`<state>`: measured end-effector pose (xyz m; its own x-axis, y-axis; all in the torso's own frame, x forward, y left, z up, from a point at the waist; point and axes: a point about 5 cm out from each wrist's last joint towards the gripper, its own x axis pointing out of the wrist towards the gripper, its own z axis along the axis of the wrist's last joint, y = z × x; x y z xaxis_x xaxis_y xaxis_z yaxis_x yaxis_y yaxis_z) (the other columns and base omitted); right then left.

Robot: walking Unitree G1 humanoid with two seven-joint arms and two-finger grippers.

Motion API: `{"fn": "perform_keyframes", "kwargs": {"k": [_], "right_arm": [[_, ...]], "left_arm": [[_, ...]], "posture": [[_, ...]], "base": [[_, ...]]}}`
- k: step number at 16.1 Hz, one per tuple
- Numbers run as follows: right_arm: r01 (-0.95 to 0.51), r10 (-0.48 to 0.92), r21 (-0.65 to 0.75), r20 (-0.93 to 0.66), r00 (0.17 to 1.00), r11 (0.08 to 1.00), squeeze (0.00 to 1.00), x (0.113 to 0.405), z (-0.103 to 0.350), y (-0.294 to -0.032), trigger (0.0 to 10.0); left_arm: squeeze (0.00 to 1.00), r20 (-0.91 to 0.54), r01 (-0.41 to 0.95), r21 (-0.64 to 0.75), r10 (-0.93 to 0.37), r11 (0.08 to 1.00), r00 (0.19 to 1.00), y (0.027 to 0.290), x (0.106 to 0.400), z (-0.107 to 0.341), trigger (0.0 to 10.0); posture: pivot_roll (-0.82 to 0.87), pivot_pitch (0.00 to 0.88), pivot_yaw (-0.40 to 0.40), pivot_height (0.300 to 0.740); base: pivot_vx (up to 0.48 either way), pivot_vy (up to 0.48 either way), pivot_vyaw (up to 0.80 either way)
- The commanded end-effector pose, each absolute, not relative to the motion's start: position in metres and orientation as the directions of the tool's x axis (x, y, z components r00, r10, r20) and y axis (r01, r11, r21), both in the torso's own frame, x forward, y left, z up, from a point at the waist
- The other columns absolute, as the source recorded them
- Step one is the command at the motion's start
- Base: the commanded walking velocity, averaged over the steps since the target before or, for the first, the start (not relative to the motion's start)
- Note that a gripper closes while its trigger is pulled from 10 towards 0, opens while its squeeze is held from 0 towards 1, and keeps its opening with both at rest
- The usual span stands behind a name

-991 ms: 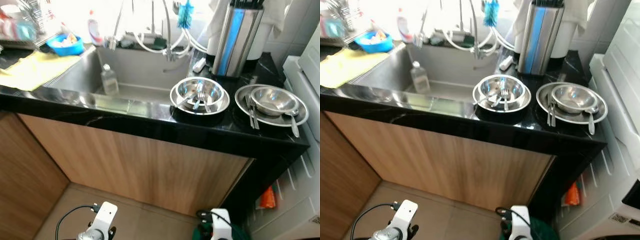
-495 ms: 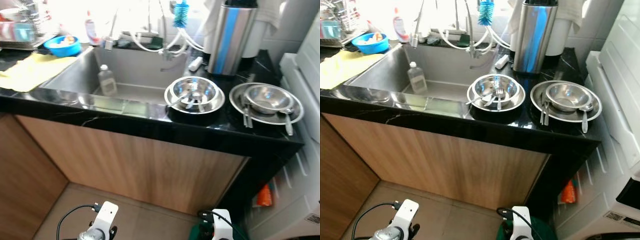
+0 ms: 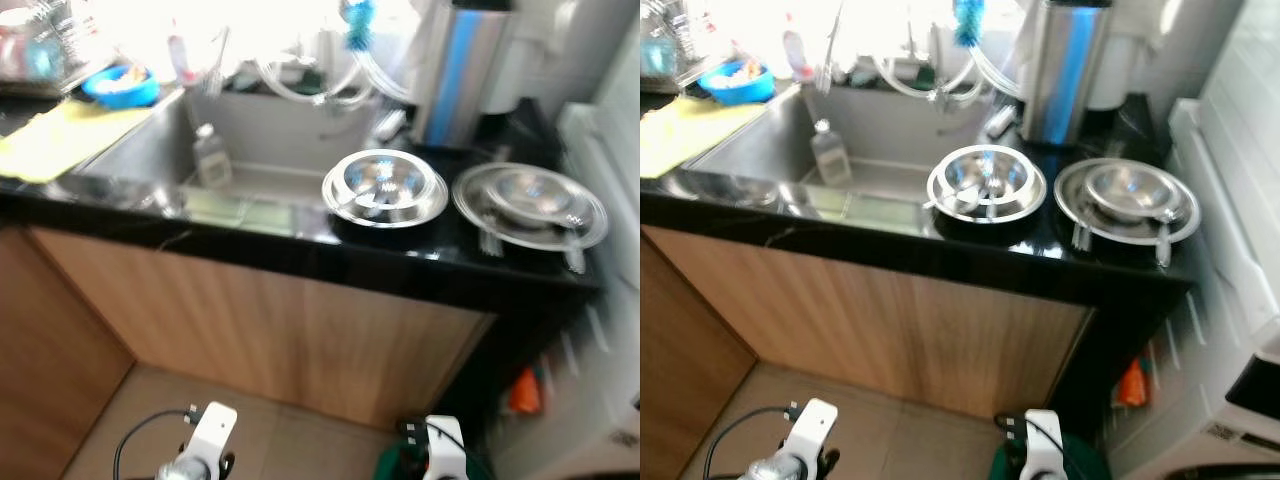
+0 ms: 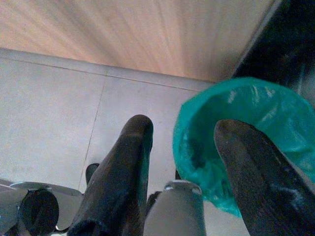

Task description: Kitchen organization

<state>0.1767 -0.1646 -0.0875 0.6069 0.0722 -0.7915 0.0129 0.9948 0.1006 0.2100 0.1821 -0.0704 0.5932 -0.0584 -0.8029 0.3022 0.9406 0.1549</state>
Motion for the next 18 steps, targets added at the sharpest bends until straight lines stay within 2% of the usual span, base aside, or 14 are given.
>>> {"fn": "perform_keyframes", "kwargs": {"k": [1,18], "right_arm": [[0.025,0.080,0.120,-0.790,0.607,0.992,0.00,0.1758,-0.0879,-0.1637,10.0],[0.027,0.070,0.109,-0.792,0.607,0.994,0.00,0.1756,-0.0880,-0.1639,10.0]], "left_arm": [[0.00,-0.807,0.292,0.160,-0.045,0.943,0.589,0.1849,0.2095,-0.0706,10.0],[0.00,-0.808,0.293,0.160,-0.046,0.943,0.588,0.1856,0.2090,-0.0708,10.0]], "posture": [[-0.06,0.000,0.037,0.740],[-0.05,0.000,0.039,0.740]], "base": [[0.000,0.000,0.00],[0.000,0.247,0.00]]}}
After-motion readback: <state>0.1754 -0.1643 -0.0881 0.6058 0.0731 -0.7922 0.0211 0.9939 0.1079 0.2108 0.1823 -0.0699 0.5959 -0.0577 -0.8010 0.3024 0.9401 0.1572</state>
